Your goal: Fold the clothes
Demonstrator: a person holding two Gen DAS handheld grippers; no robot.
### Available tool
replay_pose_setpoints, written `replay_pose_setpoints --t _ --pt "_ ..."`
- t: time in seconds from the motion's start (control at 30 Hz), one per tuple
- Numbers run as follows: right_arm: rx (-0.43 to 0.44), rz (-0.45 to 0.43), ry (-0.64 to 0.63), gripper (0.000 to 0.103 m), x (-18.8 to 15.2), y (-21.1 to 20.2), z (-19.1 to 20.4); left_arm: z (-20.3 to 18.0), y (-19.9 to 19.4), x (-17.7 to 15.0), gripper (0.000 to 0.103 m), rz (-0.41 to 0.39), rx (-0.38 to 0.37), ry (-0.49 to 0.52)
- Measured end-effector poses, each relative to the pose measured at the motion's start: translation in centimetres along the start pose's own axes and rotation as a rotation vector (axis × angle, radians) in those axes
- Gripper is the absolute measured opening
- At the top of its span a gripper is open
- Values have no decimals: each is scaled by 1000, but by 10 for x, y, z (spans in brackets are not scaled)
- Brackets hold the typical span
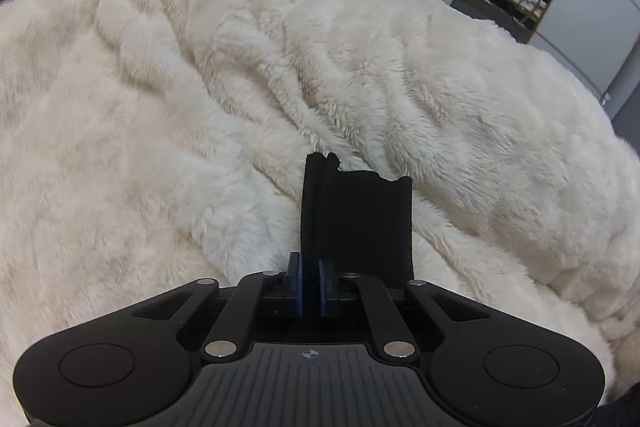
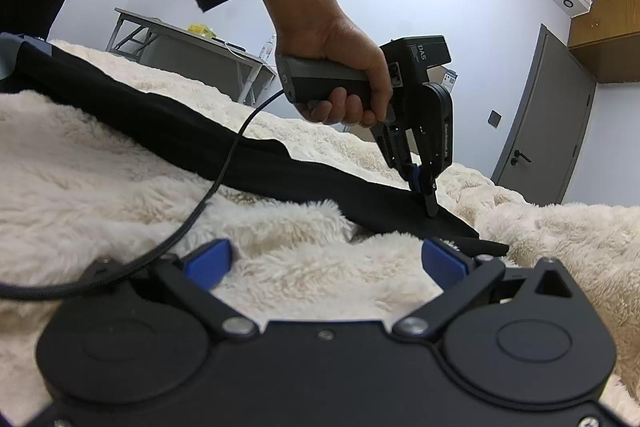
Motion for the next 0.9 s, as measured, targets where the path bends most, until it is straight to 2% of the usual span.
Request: replay_pose_setpoints --t 0.07,0.13,0.23,0.33,0.43,0.5,0.53,0.57,0.6,0.73,0.8,0.9 --pt "0 0 0 103 0 1 0 1 -1 5 5 -16 33 1" --pt "1 -3 0 103 -1 0 1 0 -3 18 5 -45 20 -15" --pt "5 -9 1 103 -1 -1 1 -8 -3 35 6 -52 49 -7" --pt "9 -16 5 103 -1 -2 0 -10 -19 32 11 -63 21 -31" --pt "10 -19 4 103 -1 -2 1 -10 -43 3 13 -51 -18 -32" --pt "9 -18 2 103 0 -2 1 -9 -64 -26 26 -39 -15 -30" --pt "9 -16 0 103 0 -2 1 -6 -78 -49 37 -39 4 -36" --pt "9 -15 -3 103 1 -2 2 -3 -92 -72 41 -40 25 -44" --pt "9 -15 -4 103 1 -2 1 0 -106 -96 41 -41 46 -51" --pt "7 -10 -14 103 2 -2 2 17 -115 -136 41 2 93 -120" --pt "5 -8 -19 103 2 -2 3 21 -108 -145 41 20 113 -135" --pt "5 -5 -26 103 2 -1 4 23 -98 -148 41 18 86 -140"
Point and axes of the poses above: each gripper's, at about its wrist camera, not at the fingertips, and y roughly the way its jaws point, z to its left, x to its top, the point moved 6 cm from there along y, roughly the way its jaws point, and after that the axes turned 8 degrees about z, right-handed, at the moved point
